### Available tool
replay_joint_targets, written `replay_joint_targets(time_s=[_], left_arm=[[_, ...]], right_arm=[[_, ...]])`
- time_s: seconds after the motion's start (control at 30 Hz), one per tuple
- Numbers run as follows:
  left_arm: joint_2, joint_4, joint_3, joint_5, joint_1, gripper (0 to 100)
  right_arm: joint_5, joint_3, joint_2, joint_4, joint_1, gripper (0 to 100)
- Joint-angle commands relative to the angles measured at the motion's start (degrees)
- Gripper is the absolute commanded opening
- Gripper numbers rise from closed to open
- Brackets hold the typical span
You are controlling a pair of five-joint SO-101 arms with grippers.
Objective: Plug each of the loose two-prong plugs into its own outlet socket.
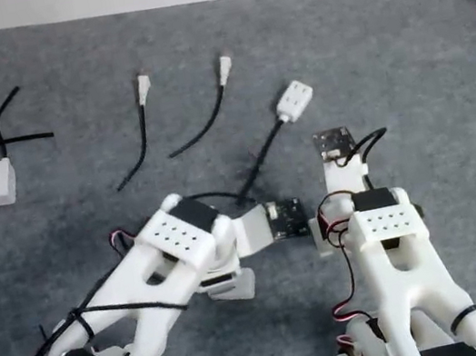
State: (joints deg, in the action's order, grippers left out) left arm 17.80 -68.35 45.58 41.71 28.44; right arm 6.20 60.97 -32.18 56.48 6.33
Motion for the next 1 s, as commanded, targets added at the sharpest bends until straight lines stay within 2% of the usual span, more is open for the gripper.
replay_joint_targets(time_s=[0.0, 0.17, 0.37, 0.53, 0.67, 0.8, 0.97], left_arm=[[1.5, 3.4, 1.8, -0.3, -0.1, 15], [-1.0, 7.0, 1.6, 0.1, -3.8, 15], [-16.7, 12.7, -4.6, 2.1, -8.1, 15], [-24.9, 11.4, -12.2, 3.3, -10.1, 15], [-24.7, 11.0, -15.8, 3.3, -10.8, 15], [-21.3, 4.7, -18.9, 3.3, -12.2, 15], [-10.7, -1.2, -14.5, 3.3, -10.6, 15]], right_arm=[[0.6, -0.1, -1.2, -0.7, 0.3, 56.8], [0.5, -0.1, -1.2, -0.4, 0.3, 56.8], [0.6, 1.3, -1.7, -0.7, 0.3, 56.8], [0.6, 1.2, -1.7, -0.7, 0.4, 56.8], [0.7, 1.2, -1.7, -0.7, 0.4, 56.8], [0.7, 1.2, -1.5, -0.7, 0.4, 56.8], [0.7, 1.2, -1.7, -0.7, 0.4, 56.8]])
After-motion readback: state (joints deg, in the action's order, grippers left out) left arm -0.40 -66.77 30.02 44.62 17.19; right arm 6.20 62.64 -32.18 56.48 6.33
